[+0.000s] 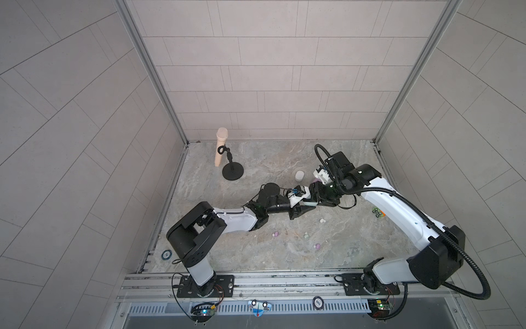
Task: Insert wireless bluetooth earbuds into charging case
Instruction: Pass the charging case.
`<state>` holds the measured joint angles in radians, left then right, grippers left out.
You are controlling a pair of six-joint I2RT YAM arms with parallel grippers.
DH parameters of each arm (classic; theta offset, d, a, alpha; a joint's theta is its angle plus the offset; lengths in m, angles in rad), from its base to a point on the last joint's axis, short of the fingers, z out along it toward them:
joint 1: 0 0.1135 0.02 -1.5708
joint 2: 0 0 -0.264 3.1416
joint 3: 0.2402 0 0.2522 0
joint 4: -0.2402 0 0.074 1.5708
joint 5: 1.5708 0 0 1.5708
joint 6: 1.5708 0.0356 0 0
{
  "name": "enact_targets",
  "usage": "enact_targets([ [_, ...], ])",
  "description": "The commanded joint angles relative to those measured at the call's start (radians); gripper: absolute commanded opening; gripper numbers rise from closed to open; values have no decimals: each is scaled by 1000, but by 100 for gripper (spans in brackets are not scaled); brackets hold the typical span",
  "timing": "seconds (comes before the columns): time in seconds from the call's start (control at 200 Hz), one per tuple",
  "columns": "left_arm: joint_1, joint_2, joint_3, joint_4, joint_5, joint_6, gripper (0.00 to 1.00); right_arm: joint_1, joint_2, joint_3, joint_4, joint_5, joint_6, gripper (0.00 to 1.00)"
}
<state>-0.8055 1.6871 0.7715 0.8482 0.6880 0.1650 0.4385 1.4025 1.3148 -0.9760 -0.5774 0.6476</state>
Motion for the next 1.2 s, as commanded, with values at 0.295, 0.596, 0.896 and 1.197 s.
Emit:
enact_targets([
  [0.295,-8,-29,2,8,5,8,20,-22,-61,2,0,6,17,77],
  [0.596,2,-52,-18,34,4,-53,15,-107,-130,-39,-64,42,-46,91],
  [0.896,2,-139,-113,87,51,-191,11,-98,-275,-70,1,59,-471,93],
  [1.197,1,-145,-82,52,126,-208,9,73,-404,-169,106,158,-731,96],
])
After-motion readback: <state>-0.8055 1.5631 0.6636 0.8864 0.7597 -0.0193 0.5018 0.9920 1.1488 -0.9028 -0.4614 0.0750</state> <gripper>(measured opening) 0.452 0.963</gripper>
